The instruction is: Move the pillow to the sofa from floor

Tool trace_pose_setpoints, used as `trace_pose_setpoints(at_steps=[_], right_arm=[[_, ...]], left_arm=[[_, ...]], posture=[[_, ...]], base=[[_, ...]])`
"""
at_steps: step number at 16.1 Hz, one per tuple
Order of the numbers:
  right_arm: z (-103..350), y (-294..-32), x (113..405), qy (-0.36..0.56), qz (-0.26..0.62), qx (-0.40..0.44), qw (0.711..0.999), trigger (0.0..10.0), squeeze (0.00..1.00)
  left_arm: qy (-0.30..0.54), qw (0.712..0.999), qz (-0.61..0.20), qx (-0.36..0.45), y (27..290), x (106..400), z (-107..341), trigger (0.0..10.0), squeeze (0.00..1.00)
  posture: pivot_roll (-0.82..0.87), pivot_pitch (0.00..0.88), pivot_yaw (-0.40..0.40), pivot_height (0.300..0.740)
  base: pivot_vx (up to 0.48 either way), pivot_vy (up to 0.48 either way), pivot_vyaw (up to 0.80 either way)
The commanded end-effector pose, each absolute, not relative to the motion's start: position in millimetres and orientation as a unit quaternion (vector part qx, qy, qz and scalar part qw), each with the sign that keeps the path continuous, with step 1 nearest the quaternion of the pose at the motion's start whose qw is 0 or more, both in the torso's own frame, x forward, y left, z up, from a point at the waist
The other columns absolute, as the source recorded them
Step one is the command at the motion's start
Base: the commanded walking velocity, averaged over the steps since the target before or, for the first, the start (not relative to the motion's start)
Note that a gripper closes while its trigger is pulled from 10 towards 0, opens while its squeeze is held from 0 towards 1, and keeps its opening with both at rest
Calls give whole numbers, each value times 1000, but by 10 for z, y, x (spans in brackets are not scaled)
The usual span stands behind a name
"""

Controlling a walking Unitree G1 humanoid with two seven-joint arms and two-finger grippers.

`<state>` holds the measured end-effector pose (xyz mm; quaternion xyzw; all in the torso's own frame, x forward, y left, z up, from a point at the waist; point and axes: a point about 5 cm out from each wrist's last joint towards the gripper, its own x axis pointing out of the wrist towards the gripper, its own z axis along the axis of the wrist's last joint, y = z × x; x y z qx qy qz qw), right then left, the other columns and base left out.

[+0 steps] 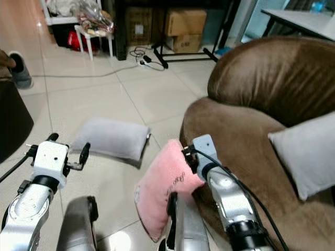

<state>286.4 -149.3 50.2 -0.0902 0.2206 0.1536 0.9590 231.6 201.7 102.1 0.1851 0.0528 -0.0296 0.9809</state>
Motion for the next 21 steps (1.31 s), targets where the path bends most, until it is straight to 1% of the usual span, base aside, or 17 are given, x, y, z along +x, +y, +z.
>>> trace_pose_setpoints(at_steps=[1, 7, 8, 9, 10, 11, 13, 14, 16, 18, 21], right_arm=[[547, -1496, 2920, 212, 155, -95, 960, 10000, 0], [466, -1360, 2966, 220, 168, -85, 957, 10000, 0], [460, -1333, 2978, 222, 174, -94, 955, 10000, 0], [451, -1309, 2985, 224, 181, -84, 954, 10000, 0], [455, -1298, 2993, 222, 183, -73, 955, 10000, 337], [477, -1285, 3012, 214, 185, -55, 957, 10000, 1000], [473, -1300, 3056, 216, 176, -63, 958, 10000, 1000], [454, -1350, 3098, 222, 154, -74, 960, 10000, 1000], [493, -1427, 3173, 214, 120, -56, 968, 10000, 1000], [578, -1445, 3259, 196, 96, -25, 976, 10000, 1000], [567, -1403, 3326, 200, 90, -41, 975, 10000, 1000]], left_arm=[[52, 981, -49, 183, 1955, 2347, 1021, 10000, 0], [54, 981, -59, 177, 1928, 2358, 988, 10000, 0], [54, 981, -63, 175, 1915, 2359, 987, 10000, 0], [55, 980, -72, 175, 1894, 2361, 980, 10000, 0], [56, 980, -80, 175, 1877, 2363, 975, 10000, 0], [55, 978, -99, 175, 1829, 2346, 976, 10000, 0], [57, 976, -113, 177, 1811, 2316, 963, 10000, 0], [60, 974, -120, 180, 1809, 2287, 955, 10000, 0], [56, 973, -137, 176, 1774, 2247, 986, 10000, 0], [51, 972, -151, 175, 1768, 2242, 1026, 10000, 0], [45, 967, -181, 172, 1733, 2180, 1116, 10000, 0]], posture=[[-46, 0, -119, 471], [-44, 0, -123, 421], [-45, 0, -124, 421], [-41, 0, -129, 421], [-40, 0, -132, 421], [-41, 0, -138, 421], [-48, 0, -138, 421], [-53, 15, -130, 421], [-72, 59, -106, 421], [-80, 103, -82, 421], [-72, 170, -60, 421]], base=[[0, 0, 0], [0, 0, 0], [0, 0, 0], [0, 0, 0], [0, 0, 0], [0, 0, 0], [0, 0, 0], [0, 0, 0], [0, 0, 0], [0, 0, 0], [0, 0, 0]])
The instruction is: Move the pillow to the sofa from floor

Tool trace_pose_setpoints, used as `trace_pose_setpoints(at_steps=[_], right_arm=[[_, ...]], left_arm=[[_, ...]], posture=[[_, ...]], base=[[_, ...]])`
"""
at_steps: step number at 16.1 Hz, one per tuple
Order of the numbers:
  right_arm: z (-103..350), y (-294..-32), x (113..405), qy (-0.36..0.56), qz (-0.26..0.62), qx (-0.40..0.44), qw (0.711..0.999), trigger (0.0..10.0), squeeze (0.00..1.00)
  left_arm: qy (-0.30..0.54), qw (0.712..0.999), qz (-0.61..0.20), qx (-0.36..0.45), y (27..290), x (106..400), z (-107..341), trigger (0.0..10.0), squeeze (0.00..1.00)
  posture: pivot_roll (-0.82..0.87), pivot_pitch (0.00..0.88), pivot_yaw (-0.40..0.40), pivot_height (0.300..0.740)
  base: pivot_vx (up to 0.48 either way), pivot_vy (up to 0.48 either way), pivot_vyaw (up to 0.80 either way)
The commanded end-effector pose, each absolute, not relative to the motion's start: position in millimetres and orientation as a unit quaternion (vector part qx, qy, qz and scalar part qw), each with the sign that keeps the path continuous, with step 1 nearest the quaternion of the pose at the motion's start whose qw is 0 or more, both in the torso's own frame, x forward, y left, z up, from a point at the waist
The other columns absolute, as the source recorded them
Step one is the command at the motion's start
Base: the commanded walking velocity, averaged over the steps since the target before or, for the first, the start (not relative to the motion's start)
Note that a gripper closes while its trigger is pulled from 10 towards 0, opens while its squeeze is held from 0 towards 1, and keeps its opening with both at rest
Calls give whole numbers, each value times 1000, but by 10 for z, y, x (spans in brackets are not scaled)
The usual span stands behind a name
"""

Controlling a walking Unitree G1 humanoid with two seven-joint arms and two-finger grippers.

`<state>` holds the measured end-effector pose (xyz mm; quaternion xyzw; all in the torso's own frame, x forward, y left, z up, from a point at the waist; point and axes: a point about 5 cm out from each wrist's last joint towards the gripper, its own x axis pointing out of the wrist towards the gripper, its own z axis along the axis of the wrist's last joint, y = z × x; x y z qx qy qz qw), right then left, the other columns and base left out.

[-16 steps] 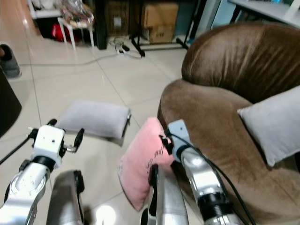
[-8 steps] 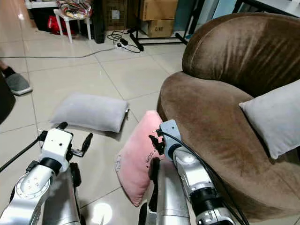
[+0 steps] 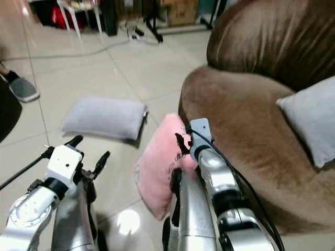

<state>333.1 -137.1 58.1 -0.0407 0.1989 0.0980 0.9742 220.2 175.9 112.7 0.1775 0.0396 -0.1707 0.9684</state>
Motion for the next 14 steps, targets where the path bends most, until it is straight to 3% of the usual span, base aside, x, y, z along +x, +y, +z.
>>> trace_pose_setpoints(at_steps=[1, 2, 3, 7, 8, 9, 10, 12, 13, 14], right_arm=[[539, -1395, 3350, 210, 80, -61, 972, 10000, 1000], [529, -1389, 3358, 214, 77, -65, 972, 10000, 851], [514, -1380, 3375, 222, 69, -70, 970, 10000, 0], [487, -1358, 3413, 226, 27, -86, 970, 10000, 0], [434, -1363, 3386, 237, 15, -102, 966, 9294, 0], [400, -1343, 3366, 243, 19, -108, 964, 4392, 0], [355, -1320, 3335, 252, 27, -129, 959, 706, 0], [306, -1304, 3306, 261, 30, -151, 953, 1451, 0], [280, -1315, 3293, 268, 23, -160, 950, 0, 0], [272, -1315, 3289, 271, 23, -163, 948, 0, 0]], left_arm=[[47, 963, -199, 174, 1721, 2134, 1145, 10000, 0], [49, 962, -205, 175, 1722, 2119, 1149, 10000, 0], [53, 959, -215, 177, 1724, 2087, 1155, 10000, 0], [67, 957, -219, 180, 1758, 1994, 1185, 10000, 0], [69, 956, -220, 179, 1747, 1967, 1186, 10000, 0], [72, 956, -221, 178, 1740, 1955, 1180, 10000, 0], [75, 956, -222, 176, 1727, 1939, 1173, 10000, 0], [79, 956, -223, 174, 1708, 1925, 1170, 10000, 0], [80, 956, -224, 173, 1699, 1923, 1169, 10000, 0], [81, 956, -225, 173, 1695, 1927, 1169, 10000, 0]], posture=[[-71, 206, -55, 421], [-70, 210, -56, 421], [-68, 228, -59, 421], [-57, 256, -77, 421], [-57, 260, -82, 421], [-56, 262, -85, 421], [-57, 262, -87, 421], [-59, 264, -89, 421], [-58, 264, -90, 421], [-56, 262, -90, 421]], base=[[0, 0, 0], [0, 0, 0], [0, 0, 0], [0, 0, 0], [0, 0, 0], [0, 0, 0], [0, 0, 0], [0, 0, 0], [0, 0, 0], [0, 0, 0]])
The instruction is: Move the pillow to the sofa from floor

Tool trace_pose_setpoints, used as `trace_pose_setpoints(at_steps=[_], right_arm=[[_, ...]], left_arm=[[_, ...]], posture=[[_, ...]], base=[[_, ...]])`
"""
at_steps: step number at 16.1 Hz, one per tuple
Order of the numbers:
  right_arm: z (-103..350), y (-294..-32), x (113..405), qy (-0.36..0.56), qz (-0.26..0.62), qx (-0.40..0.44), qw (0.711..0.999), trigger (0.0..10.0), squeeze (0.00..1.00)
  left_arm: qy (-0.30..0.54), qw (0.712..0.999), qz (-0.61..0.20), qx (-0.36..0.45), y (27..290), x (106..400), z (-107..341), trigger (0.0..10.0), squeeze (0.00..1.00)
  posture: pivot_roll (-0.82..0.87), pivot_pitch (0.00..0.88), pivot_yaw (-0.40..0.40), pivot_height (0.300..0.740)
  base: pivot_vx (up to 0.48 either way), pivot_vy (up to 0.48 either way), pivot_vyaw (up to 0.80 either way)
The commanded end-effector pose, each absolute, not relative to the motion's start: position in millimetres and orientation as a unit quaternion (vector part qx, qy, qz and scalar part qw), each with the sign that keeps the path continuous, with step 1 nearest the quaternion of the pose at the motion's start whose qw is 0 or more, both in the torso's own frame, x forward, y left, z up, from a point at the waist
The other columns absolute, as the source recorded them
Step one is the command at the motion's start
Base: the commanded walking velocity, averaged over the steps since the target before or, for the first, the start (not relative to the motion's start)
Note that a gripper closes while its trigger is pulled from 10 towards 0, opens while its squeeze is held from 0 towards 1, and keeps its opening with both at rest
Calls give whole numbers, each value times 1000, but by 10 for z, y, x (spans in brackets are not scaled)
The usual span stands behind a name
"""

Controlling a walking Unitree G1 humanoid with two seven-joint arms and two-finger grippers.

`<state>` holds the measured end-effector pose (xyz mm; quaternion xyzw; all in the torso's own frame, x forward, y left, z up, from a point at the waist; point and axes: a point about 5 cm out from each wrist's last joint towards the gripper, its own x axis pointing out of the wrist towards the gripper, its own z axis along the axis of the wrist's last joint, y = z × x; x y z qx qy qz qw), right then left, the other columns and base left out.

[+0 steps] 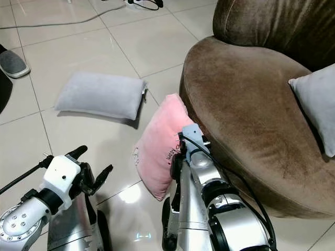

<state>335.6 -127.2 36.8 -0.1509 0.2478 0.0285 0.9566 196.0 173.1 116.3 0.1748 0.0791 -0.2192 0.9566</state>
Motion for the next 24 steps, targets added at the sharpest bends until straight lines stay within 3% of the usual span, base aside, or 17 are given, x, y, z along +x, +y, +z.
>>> trace_pose_setpoints(at_steps=[1, 12, 16, 24], right_arm=[[261, -1290, 3284, 274, 28, -144, 950, 0, 0], [307, -1120, 3319, 258, 58, -123, 957, 0, 0], [312, -1108, 3324, 256, 61, -123, 957, 0, 0], [314, -1005, 3314, 250, 80, -105, 959, 0, 0]], left_arm=[[81, 956, -224, 173, 1692, 1930, 1170, 10000, 0], [90, 954, -230, 169, 1709, 1960, 1141, 10000, 0], [121, 948, -275, 107, 1656, 1899, 1080, 10000, 0], [134, 949, -260, 116, 1705, 1880, 988, 10000, 0]], posture=[[-56, 259, -90, 421], [-41, 209, -86, 421], [-44, 188, -80, 421], [-23, 70, -71, 421]], base=[[0, 0, 0], [0, 0, 0], [0, 0, 0], [0, 0, 0]])
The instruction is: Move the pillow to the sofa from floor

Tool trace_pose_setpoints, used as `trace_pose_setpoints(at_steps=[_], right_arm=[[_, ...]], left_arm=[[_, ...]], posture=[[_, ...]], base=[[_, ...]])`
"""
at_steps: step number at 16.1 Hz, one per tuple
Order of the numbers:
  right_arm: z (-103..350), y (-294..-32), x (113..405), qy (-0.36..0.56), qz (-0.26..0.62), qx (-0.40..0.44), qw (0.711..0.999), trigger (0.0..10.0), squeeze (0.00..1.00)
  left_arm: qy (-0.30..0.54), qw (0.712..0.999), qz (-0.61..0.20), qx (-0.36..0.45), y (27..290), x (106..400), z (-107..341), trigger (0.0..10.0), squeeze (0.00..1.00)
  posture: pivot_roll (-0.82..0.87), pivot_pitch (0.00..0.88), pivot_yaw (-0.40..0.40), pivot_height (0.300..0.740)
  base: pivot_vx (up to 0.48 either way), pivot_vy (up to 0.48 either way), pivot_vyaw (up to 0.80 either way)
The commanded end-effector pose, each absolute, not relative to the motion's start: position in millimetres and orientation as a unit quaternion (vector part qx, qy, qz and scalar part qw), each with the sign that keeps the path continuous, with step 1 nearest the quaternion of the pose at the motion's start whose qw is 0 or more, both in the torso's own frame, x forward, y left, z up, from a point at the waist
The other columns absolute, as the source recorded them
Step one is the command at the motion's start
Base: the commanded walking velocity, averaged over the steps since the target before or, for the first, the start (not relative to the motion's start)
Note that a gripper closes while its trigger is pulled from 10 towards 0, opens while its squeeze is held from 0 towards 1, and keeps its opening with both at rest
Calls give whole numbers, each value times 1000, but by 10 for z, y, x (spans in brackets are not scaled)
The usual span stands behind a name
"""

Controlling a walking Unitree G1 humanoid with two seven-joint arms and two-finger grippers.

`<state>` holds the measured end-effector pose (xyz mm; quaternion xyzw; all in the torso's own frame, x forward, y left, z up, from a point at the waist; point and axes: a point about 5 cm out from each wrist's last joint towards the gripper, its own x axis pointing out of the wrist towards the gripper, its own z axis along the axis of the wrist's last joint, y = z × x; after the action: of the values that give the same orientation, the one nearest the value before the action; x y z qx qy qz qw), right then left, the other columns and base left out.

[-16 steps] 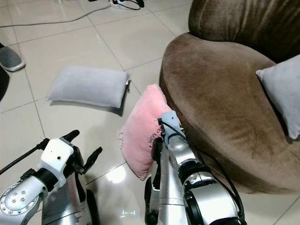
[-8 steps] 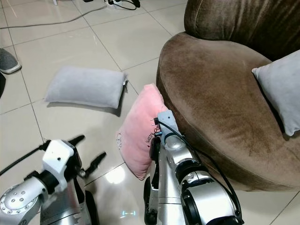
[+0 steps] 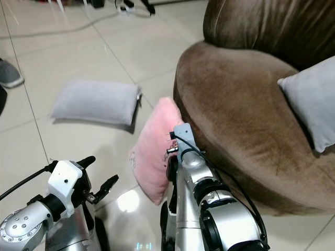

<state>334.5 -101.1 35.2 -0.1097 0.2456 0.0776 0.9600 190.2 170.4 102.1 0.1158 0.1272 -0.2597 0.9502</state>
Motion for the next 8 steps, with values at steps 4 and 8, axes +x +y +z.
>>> trace_pose_setpoints(at_steps=[4, 8], right_arm=[[450, -859, 3372, 205, 118, -58, 970, 0, 0], [1072, -938, 3328, 33, 136, 56, 989, 0, 0]], left_arm=[[127, 951, -254, 122, 1741, 1943, 998, 10000, 0], [95, 963, -220, 125, 1831, 2028, 1128, 10000, 0]], posture=[[-8, 11, -68, 421], [-27, 0, -45, 421]], base=[[0, 0, 0], [0, 0, 0]])
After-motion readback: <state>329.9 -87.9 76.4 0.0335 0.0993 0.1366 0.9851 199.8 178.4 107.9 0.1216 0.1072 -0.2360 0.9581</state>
